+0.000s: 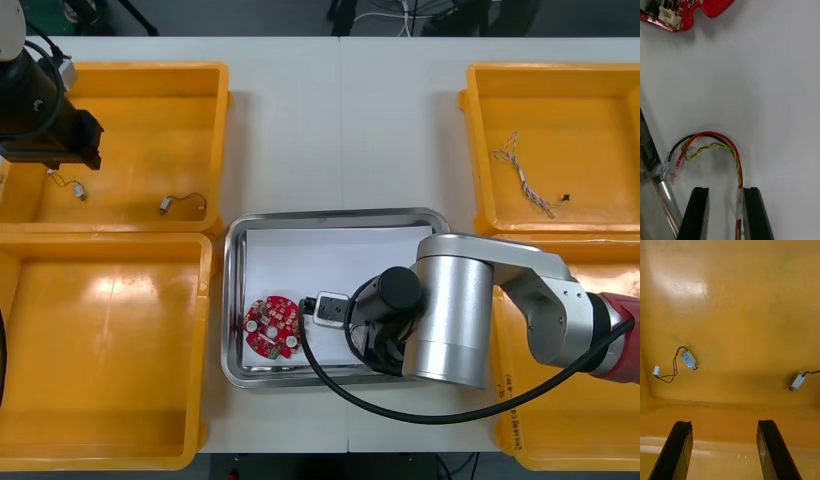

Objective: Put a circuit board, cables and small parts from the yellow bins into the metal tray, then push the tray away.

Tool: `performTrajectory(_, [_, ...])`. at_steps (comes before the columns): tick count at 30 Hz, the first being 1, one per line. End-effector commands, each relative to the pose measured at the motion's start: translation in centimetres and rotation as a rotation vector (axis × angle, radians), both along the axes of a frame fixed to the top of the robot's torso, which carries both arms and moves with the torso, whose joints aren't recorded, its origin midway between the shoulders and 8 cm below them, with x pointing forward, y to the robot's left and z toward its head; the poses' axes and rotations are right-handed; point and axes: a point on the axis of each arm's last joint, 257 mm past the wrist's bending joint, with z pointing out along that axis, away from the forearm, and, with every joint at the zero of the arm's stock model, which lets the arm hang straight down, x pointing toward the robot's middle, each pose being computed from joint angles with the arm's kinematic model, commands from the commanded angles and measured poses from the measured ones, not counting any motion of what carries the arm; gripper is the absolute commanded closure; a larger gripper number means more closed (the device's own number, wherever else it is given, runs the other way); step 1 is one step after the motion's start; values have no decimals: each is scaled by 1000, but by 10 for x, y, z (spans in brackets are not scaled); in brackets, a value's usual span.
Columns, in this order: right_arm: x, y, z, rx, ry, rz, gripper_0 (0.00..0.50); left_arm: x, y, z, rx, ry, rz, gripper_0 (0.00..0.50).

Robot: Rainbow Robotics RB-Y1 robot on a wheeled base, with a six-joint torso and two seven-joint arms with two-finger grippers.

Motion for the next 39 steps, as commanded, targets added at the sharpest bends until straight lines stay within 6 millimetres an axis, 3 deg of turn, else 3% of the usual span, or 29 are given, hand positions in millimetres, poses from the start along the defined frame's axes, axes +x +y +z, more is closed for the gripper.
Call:
performTrajectory(1, [-7, 14, -1, 8, -11, 33, 0, 23, 19, 43, 34, -113, -2, 0])
performTrajectory(10, [4, 12, 10, 9, -44, 15, 0, 39, 32, 41, 34, -163, 20, 0])
performTrajectory(19, [15, 0, 38, -2, -21, -55, 0, 47, 45, 35, 48, -180, 34, 0])
performTrajectory(30, [33, -15, 108, 42, 25, -166, 0, 59, 56, 20, 30, -202, 46, 0])
performTrajectory(39, [50, -51, 164, 107, 30, -305, 0, 66, 65, 7, 30, -211, 47, 0])
